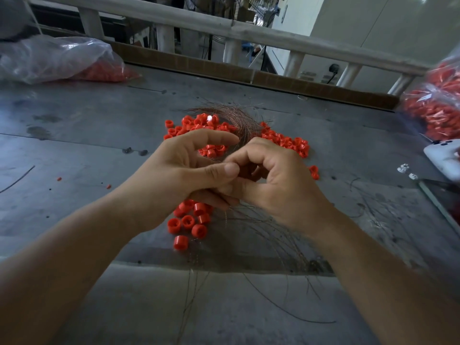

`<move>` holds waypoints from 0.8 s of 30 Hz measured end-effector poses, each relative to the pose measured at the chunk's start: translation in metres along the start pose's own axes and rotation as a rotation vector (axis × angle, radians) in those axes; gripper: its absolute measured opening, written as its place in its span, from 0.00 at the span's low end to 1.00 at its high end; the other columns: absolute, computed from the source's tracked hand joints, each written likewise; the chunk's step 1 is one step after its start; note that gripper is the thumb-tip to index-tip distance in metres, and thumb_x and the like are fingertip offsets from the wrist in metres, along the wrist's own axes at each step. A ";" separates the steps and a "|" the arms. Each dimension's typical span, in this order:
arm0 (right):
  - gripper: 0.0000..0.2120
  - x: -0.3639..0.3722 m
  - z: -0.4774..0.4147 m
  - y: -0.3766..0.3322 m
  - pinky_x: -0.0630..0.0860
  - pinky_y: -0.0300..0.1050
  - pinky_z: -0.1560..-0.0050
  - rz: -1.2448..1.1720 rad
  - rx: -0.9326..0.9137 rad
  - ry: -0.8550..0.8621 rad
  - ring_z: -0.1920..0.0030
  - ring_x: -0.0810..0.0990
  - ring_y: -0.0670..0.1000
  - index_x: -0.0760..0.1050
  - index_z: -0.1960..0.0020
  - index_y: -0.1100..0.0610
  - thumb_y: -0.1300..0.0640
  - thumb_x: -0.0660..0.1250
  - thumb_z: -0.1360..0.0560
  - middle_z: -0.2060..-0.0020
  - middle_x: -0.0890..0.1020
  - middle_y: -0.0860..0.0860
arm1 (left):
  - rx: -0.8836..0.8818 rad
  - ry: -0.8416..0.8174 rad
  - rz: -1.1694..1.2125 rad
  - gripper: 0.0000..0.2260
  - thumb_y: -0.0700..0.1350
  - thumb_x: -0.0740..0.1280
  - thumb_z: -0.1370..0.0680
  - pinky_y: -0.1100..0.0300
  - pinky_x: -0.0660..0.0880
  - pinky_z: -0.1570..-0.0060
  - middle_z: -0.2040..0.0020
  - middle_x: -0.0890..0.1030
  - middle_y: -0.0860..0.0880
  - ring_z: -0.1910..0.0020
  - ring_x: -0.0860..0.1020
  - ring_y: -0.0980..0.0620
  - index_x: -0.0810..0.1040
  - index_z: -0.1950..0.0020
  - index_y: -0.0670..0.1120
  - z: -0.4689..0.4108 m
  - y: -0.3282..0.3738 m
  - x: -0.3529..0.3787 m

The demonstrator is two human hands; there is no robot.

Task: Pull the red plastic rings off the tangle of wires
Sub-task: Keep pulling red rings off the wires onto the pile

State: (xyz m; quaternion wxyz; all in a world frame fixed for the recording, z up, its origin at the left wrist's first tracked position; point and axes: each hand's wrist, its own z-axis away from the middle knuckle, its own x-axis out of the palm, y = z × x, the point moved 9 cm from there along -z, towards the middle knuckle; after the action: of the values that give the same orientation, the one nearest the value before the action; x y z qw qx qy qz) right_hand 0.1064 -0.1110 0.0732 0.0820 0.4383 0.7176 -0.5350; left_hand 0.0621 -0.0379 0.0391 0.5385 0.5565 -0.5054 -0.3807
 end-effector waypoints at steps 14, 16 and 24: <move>0.05 -0.027 -0.003 0.015 0.75 0.44 0.64 -0.031 0.139 0.069 0.65 0.78 0.53 0.80 0.60 0.54 0.61 0.67 0.27 0.67 0.81 0.51 | 0.100 0.080 0.144 0.05 0.40 0.73 0.39 0.67 0.77 0.67 0.64 0.83 0.46 0.67 0.81 0.55 0.84 0.64 0.43 -0.003 0.015 -0.019; 0.05 -0.029 -0.003 0.015 0.75 0.46 0.62 -0.015 0.144 0.070 0.63 0.79 0.57 0.80 0.61 0.54 0.62 0.68 0.28 0.66 0.82 0.54 | 0.102 0.136 0.121 0.04 0.40 0.74 0.40 0.68 0.76 0.69 0.69 0.81 0.47 0.69 0.81 0.55 0.83 0.67 0.43 -0.003 0.015 -0.024; 0.06 -0.031 0.000 0.035 0.68 0.31 0.75 0.089 0.291 -0.133 0.74 0.74 0.40 0.80 0.63 0.51 0.58 0.69 0.29 0.73 0.79 0.46 | 0.102 0.289 -0.368 0.13 0.53 0.72 0.45 0.69 0.74 0.73 0.70 0.81 0.48 0.73 0.77 0.58 0.82 0.66 0.48 -0.002 0.015 -0.042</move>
State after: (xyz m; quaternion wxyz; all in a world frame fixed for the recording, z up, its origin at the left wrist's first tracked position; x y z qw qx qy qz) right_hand 0.1500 -0.1262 0.0666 0.0885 0.4403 0.6053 -0.6572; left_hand 0.0532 0.0048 0.0490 0.4981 0.7144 -0.3317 -0.3626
